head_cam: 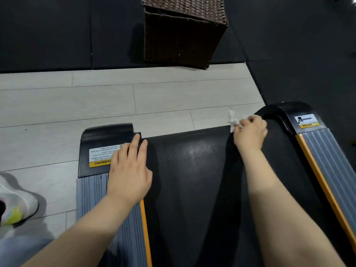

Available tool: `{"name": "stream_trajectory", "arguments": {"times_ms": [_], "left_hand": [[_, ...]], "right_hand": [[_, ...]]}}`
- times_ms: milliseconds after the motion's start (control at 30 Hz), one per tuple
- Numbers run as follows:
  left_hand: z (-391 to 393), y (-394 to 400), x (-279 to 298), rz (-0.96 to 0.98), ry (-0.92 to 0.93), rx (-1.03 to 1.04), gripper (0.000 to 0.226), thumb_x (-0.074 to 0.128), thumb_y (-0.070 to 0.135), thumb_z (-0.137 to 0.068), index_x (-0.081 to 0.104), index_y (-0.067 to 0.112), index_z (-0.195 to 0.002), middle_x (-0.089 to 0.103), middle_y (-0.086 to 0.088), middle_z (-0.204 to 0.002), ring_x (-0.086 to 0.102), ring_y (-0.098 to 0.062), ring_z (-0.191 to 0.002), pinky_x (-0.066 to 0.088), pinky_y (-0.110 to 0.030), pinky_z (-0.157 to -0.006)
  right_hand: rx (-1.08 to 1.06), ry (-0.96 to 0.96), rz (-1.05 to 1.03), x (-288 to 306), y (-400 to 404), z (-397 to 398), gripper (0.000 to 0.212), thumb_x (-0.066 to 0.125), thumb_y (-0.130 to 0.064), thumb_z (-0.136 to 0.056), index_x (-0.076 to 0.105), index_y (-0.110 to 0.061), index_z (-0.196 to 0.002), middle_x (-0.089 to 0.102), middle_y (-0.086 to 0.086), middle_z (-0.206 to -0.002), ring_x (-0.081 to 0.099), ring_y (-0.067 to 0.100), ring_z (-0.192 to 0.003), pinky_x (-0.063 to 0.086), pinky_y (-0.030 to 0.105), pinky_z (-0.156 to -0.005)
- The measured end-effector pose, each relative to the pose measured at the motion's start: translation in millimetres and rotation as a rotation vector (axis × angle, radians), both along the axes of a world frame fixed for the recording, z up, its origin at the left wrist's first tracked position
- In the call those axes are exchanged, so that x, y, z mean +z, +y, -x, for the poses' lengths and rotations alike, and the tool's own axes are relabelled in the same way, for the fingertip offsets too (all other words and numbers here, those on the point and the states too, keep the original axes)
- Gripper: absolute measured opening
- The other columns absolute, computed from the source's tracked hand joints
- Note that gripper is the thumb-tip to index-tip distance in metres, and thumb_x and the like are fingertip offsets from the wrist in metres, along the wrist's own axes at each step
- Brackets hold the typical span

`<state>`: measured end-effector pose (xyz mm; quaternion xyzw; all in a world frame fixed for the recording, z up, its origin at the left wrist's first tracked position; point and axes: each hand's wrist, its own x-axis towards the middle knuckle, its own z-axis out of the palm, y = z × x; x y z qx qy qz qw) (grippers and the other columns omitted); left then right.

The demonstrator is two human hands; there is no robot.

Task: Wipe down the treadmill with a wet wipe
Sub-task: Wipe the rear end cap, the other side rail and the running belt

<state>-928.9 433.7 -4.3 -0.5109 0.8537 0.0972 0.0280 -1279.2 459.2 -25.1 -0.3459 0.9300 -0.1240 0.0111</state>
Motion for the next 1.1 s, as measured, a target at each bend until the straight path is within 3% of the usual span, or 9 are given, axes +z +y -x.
{"name": "stream_trajectory", "arguments": {"times_ms": [133,233,300,433,567,700,800,967,1100], "left_hand": [[-1,-2,-2,0.013,-0.052,0.009,0.071,0.049,0.028,-0.075,0.048,0.008,-0.142,0.041,-0.013,-0.152,0.040,-0.033,-0.127,0.032,-0.048,-0.100],[2,-2,0,0.035,-0.046,0.017,0.072,0.049,0.034,-0.075,0.047,0.009,-0.143,0.041,-0.013,-0.152,0.041,-0.033,-0.126,0.029,-0.048,-0.100],[8,-2,2,0.058,-0.022,0.015,0.072,0.049,0.037,-0.077,0.046,0.009,-0.143,0.040,-0.014,-0.152,0.041,-0.034,-0.125,0.029,-0.049,-0.101],[42,5,2,0.067,0.101,-0.100,0.068,0.043,0.039,-0.083,0.045,0.009,-0.144,0.040,-0.013,-0.153,0.034,-0.034,-0.139,0.022,-0.048,-0.111],[87,17,-19,0.009,0.084,-0.343,0.064,0.033,0.044,-0.094,0.036,0.016,-0.152,0.033,-0.009,-0.159,0.026,-0.034,-0.147,0.014,-0.047,-0.119],[91,21,-37,0.005,0.013,-0.349,0.065,0.027,0.049,-0.097,0.030,0.019,-0.155,0.028,-0.008,-0.161,0.023,-0.032,-0.149,0.018,-0.051,-0.119],[92,19,-39,0.020,0.029,-0.345,0.066,0.029,0.048,-0.095,0.030,0.019,-0.155,0.026,-0.008,-0.162,0.022,-0.031,-0.150,0.018,-0.051,-0.120],[92,18,-42,0.013,0.046,-0.339,0.067,0.031,0.046,-0.093,0.032,0.019,-0.154,0.027,-0.007,-0.162,0.022,-0.030,-0.150,0.017,-0.050,-0.121],[92,18,-40,-0.018,0.052,-0.343,0.067,0.031,0.046,-0.093,0.033,0.019,-0.154,0.027,-0.007,-0.162,0.022,-0.030,-0.150,0.016,-0.050,-0.121]], "right_hand": [[0.272,-0.192,0.177,-12,7,-47,0.032,0.051,-0.002,-0.089,0.067,-0.009,-0.116,0.067,0.007,-0.119,0.058,0.030,-0.110,0.045,0.033,-0.094],[0.573,-0.223,0.227,-12,20,-62,0.047,0.047,0.009,-0.086,0.068,-0.013,-0.122,0.065,0.000,-0.127,0.055,0.014,-0.122,0.030,0.022,-0.113],[0.723,-0.127,0.212,-15,30,-41,0.051,0.048,0.013,-0.080,0.069,-0.012,-0.120,0.065,0.002,-0.127,0.054,0.012,-0.119,0.028,0.023,-0.113],[0.356,0.031,0.090,-14,45,48,0.054,0.048,0.012,-0.081,0.068,-0.017,-0.121,0.067,0.006,-0.123,0.060,0.028,-0.115,0.041,0.037,-0.107],[-0.077,-0.033,0.082,-3,48,91,0.054,0.043,0.010,-0.085,0.062,-0.015,-0.129,0.059,0.008,-0.133,0.052,0.034,-0.121,0.040,0.038,-0.101],[0.177,-0.029,0.249,-21,46,41,0.053,0.046,0.015,-0.084,0.064,-0.012,-0.126,0.061,0.009,-0.130,0.055,0.027,-0.121,0.040,0.034,-0.104],[0.408,-0.015,0.200,-24,63,66,0.052,0.046,0.018,-0.084,0.066,-0.009,-0.124,0.060,0.006,-0.134,0.054,0.018,-0.125,0.029,0.025,-0.114],[0.179,-0.053,0.085,-6,75,121,0.051,0.043,0.010,-0.089,0.061,-0.013,-0.131,0.053,0.001,-0.142,0.048,0.016,-0.131,0.028,0.017,-0.110],[-0.017,-0.134,0.221,-11,121,94,0.045,0.044,0.007,-0.093,0.062,-0.010,-0.130,0.053,0.002,-0.142,0.048,0.017,-0.133,0.030,0.020,-0.110]]}}
